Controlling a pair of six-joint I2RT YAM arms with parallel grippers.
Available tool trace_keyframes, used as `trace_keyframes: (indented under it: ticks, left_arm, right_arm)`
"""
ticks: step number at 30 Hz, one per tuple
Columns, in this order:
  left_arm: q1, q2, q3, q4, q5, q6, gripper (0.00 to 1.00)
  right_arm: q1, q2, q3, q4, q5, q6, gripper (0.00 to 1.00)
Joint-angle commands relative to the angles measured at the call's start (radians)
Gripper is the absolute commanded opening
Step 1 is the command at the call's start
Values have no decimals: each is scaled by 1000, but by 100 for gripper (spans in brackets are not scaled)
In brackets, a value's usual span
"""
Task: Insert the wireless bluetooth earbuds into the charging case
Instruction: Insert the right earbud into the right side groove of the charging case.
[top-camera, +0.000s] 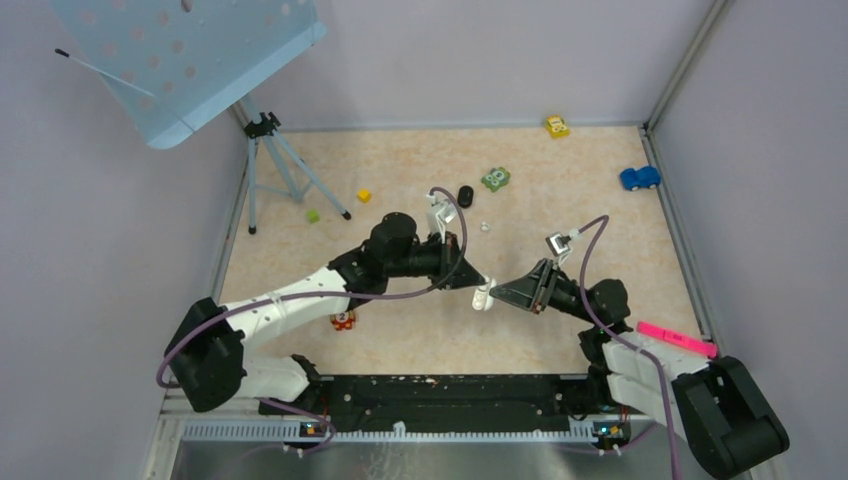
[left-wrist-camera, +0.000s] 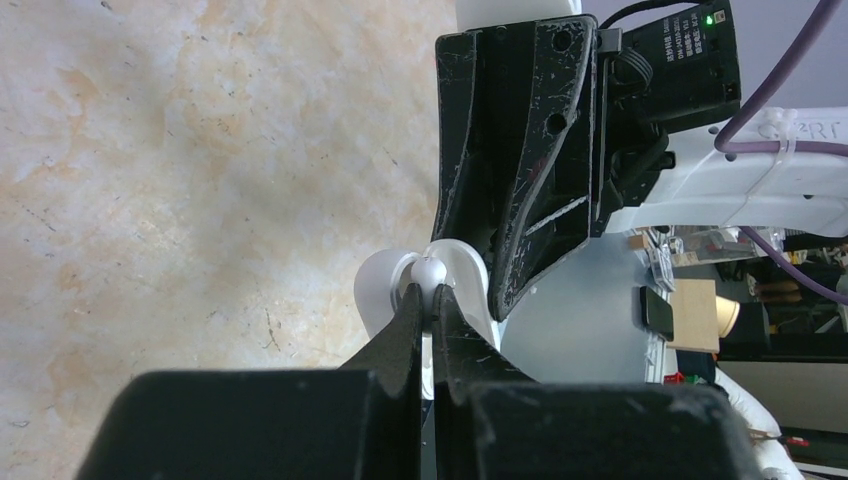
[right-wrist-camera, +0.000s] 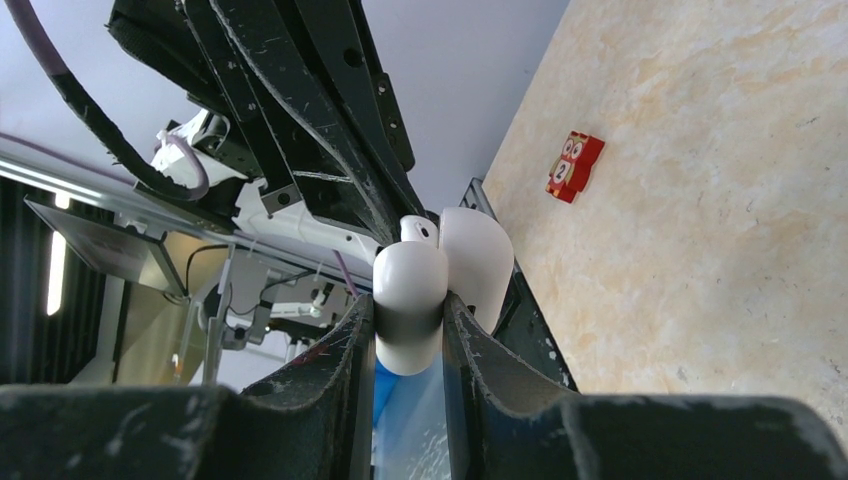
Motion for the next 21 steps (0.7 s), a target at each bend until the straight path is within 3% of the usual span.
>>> trace_keyframes:
  ticks: [1, 16, 21]
  left_arm:
    - [-12, 37, 57, -27, 6, 48, 0]
    - [-51, 82, 222, -342, -91, 149, 0]
    - [-53, 64, 222, -361, -118, 151, 0]
  right_arm:
    - [3, -25, 4, 48, -23, -14, 0]
    - [3, -41, 0, 2, -4, -51, 0]
    - [3, -55, 18, -56, -3, -80, 0]
